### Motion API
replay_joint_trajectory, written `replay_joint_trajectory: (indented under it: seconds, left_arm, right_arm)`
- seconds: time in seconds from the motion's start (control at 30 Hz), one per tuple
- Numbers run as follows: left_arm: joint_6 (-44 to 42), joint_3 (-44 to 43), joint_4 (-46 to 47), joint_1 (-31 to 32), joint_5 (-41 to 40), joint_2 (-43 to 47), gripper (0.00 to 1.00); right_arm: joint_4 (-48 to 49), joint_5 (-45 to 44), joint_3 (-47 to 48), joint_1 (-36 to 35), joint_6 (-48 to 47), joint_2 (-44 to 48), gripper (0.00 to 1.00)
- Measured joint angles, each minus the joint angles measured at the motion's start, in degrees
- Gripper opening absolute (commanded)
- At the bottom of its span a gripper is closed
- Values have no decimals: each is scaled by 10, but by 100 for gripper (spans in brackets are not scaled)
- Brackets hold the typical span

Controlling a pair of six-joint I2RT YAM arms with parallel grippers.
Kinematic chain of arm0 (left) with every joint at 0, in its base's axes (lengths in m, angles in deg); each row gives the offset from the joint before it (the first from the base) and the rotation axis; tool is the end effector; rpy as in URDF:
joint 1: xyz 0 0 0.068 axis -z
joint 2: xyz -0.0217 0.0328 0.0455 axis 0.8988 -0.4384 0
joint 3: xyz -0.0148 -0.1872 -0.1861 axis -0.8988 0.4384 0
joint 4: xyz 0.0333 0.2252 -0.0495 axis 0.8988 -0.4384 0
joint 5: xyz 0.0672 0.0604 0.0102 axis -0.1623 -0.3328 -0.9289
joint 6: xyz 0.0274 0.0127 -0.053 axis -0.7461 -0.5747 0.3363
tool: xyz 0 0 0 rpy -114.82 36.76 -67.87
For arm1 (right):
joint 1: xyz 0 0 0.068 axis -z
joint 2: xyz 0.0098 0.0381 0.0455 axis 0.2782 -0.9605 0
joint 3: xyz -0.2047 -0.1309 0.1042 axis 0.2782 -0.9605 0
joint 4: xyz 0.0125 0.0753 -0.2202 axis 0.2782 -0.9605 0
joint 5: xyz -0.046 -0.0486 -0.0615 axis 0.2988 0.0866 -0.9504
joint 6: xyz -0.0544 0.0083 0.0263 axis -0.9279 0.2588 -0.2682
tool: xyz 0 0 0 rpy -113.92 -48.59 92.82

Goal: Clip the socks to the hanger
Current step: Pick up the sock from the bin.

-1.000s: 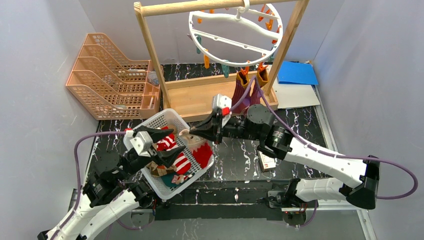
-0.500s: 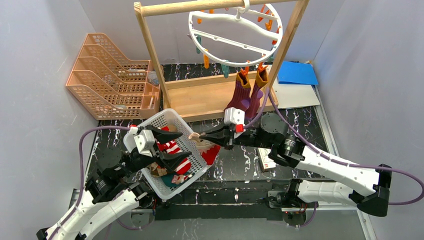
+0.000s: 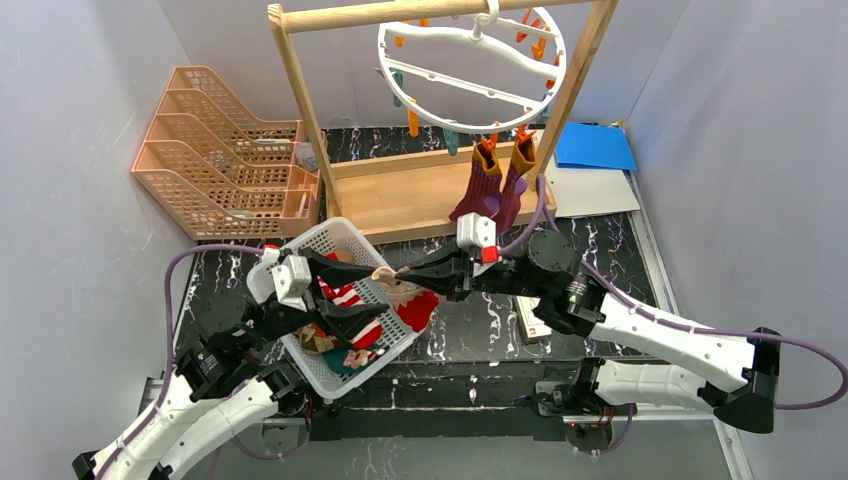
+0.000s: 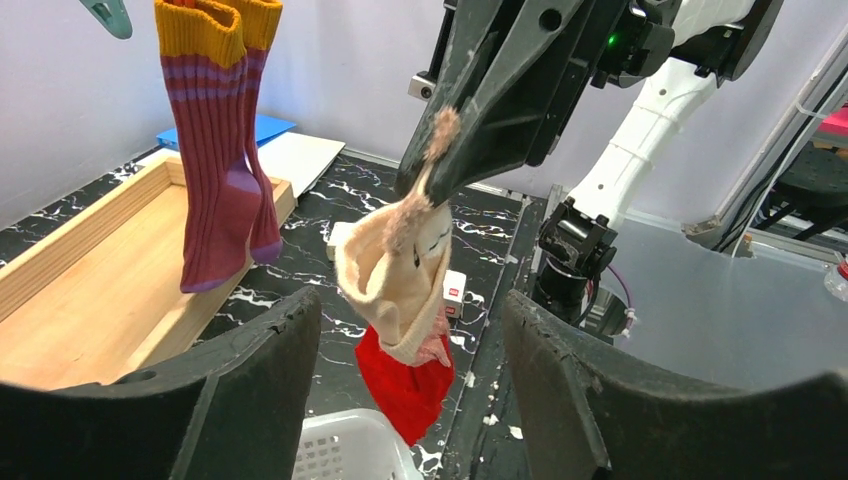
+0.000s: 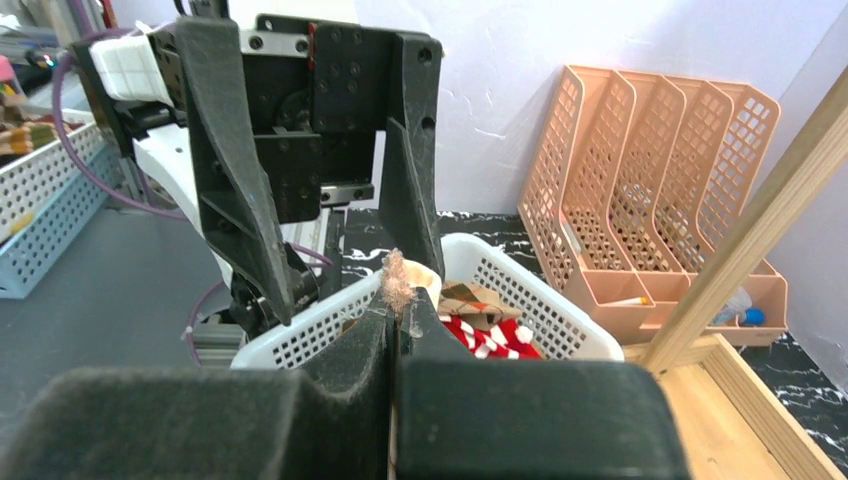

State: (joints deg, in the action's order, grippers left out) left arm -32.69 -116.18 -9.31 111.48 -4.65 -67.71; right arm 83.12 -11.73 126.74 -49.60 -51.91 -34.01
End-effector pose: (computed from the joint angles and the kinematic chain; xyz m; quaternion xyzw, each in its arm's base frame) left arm 0.0384 -0.0650 0.3691 0.3276 0.5021 -0.4630 0.6529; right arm 0.0758 0.2041 0.4019 -0.4511 0.4267 0.4870 0.6142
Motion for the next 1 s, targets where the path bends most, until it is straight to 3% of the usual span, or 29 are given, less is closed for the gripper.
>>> replay_joint_trajectory:
  seconds: [0.47,0.83,1.0]
  left_arm:
    - [19,0,27,0,8,6,56]
    - [22,-2,38,0,15,9,36]
    - [22,-2,40,0,13,9,21]
  right_arm:
    - [86,36,0,0,65,-7,1]
    - [118,47,0,0,93,-17,1]
    - [133,55,0,0,107,-23,1]
